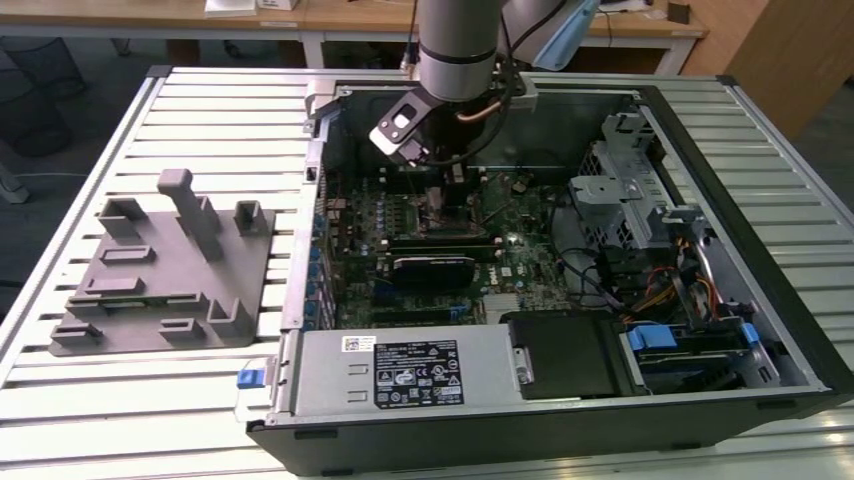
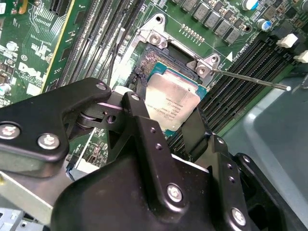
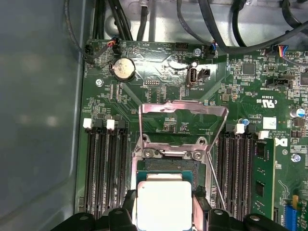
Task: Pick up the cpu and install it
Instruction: 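Place the cpu into insertion slot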
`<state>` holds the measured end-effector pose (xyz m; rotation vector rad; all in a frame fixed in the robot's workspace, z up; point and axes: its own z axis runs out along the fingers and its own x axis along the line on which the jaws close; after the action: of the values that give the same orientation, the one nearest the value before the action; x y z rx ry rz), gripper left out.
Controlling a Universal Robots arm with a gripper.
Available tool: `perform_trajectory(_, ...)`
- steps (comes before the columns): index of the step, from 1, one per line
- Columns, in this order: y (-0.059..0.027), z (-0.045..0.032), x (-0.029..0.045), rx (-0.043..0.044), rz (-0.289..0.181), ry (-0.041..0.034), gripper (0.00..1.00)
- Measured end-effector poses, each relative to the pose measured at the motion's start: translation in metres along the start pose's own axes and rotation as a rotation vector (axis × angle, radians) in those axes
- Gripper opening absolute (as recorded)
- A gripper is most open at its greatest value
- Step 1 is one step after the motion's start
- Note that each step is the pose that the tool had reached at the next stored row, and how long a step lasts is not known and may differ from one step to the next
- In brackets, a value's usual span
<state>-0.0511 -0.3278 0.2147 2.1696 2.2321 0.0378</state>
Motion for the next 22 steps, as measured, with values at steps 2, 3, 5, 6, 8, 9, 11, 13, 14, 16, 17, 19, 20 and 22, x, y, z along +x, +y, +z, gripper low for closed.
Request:
perform_trajectory(2,0.0001,0.0015,-0.0002,0.0000,0.001,0.0000,0.54)
perform_trajectory(3,0.0001,0.0021,-0.0004,0.0001,0.002,-0.0001,0.54)
perform_trajectory(5,0.0000,0.0033,-0.0005,0.0000,0.002,0.0000,0.54)
perform_trajectory(6,-0.0001,0.0038,-0.0005,0.0000,0.002,0.0000,0.54)
perform_trajectory(8,-0.0001,0.0040,-0.0006,0.0002,0.002,-0.0003,0.54)
perform_trajectory(9,-0.0001,0.0041,-0.0006,0.0000,0.002,-0.0001,0.54)
perform_trajectory(11,-0.0001,0.0043,-0.0006,0.0000,0.002,0.0000,0.54)
perform_trajectory(13,-0.0001,0.0047,-0.0008,0.0000,0.002,0.0000,0.54)
perform_trajectory(14,-0.0001,0.0052,-0.0010,0.0000,0.002,0.0000,0.54)
perform_trajectory(16,-0.0001,0.0066,-0.0014,-0.0002,0.002,0.0002,0.54)
perform_trajectory(17,-0.0002,0.0075,-0.0014,-0.0001,0.002,0.0001,0.54)
perform_trajectory(19,-0.0002,0.0093,-0.0015,0.0000,0.003,0.0000,0.54)
perform_trajectory(20,-0.0003,0.0102,-0.0015,0.0000,0.003,-0.0001,0.54)
perform_trajectory(22,-0.0003,0.0118,-0.0017,0.0001,0.003,-0.0002,0.54)
